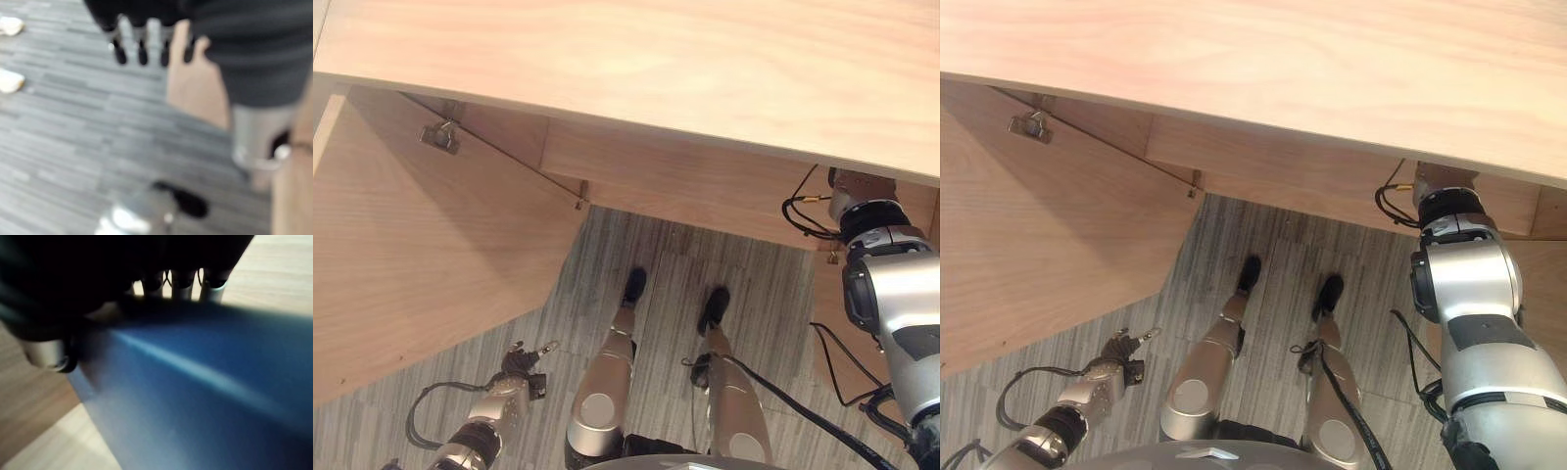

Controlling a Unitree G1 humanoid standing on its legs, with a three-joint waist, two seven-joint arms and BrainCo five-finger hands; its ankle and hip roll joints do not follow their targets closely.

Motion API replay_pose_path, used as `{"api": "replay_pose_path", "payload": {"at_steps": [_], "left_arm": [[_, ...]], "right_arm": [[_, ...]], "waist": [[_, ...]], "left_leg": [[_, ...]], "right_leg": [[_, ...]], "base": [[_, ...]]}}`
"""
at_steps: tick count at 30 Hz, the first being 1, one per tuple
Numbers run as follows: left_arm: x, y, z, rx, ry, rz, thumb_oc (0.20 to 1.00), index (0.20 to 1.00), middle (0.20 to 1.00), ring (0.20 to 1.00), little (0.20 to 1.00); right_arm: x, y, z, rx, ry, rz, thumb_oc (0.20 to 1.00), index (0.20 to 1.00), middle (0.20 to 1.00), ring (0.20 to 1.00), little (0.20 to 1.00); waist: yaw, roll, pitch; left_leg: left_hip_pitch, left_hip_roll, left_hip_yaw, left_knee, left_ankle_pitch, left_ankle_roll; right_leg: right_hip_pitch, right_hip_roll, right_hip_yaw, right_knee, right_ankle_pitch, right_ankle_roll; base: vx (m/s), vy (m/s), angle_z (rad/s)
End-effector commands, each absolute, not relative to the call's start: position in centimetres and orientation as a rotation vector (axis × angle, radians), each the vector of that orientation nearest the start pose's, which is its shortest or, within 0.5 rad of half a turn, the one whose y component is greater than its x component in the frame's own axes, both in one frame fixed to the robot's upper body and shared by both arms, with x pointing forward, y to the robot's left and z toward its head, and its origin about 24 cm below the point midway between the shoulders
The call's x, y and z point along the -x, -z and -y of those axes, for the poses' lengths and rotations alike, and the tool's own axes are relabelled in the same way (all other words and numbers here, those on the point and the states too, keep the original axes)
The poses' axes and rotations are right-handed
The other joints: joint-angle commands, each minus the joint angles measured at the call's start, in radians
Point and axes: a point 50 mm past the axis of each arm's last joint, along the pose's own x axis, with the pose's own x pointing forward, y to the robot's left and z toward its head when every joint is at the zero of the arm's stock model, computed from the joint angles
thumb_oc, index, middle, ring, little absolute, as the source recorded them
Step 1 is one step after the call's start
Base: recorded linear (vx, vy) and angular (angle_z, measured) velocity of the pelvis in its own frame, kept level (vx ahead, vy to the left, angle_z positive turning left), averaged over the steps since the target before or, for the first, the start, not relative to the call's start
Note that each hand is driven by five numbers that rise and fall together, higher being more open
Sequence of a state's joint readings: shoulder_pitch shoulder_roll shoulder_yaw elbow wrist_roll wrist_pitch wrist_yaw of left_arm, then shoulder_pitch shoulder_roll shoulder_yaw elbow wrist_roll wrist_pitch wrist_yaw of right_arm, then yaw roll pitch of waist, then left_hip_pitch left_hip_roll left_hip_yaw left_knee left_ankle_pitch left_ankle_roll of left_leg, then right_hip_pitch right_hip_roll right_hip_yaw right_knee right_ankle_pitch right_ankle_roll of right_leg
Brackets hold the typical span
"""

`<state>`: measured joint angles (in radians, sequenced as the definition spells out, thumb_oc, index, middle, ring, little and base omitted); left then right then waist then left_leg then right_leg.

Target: Put the empty folder in the office cabinet

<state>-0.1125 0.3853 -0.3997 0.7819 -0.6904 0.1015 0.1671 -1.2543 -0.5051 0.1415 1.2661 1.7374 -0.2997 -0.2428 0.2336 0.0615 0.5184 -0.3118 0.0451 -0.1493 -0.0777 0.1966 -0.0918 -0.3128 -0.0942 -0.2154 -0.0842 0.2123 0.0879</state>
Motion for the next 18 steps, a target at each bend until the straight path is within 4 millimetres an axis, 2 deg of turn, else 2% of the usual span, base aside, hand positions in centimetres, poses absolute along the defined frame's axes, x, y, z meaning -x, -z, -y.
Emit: {"api": "replay_pose_path", "payload": {"at_steps": [1, 18], "left_arm": [[-18.27, 10.66, -24.50, -0.055, -0.207, -0.903, 1.000, 1.000, 1.000, 1.000, 1.000], [-18.48, 10.19, -24.97, -0.055, -0.209, -0.878, 1.000, 1.000, 1.000, 1.000, 1.000]], "right_arm": [[-40.56, -27.40, 28.19, -1.135, 0.399, 0.397, 1.000, 1.000, 1.000, 1.000, 1.000], [-40.61, -27.24, 28.46, -1.149, 0.387, 0.337, 1.000, 1.000, 1.000, 1.000, 1.000]], "waist": [[0.032, -0.002, -0.035], [0.039, -0.012, -0.028]], "left_leg": [[0.021, 0.049, 0.047, -0.010, -0.112, -0.019], [0.015, 0.055, 0.051, -0.010, -0.109, -0.020]], "right_leg": [[0.021, -0.078, -0.005, -0.003, -0.151, 0.083], [0.025, -0.071, -0.005, -0.003, -0.151, 0.085]], "base": [[0.00, 0.000, 0.00], [0.00, 0.000, 0.00]]}}
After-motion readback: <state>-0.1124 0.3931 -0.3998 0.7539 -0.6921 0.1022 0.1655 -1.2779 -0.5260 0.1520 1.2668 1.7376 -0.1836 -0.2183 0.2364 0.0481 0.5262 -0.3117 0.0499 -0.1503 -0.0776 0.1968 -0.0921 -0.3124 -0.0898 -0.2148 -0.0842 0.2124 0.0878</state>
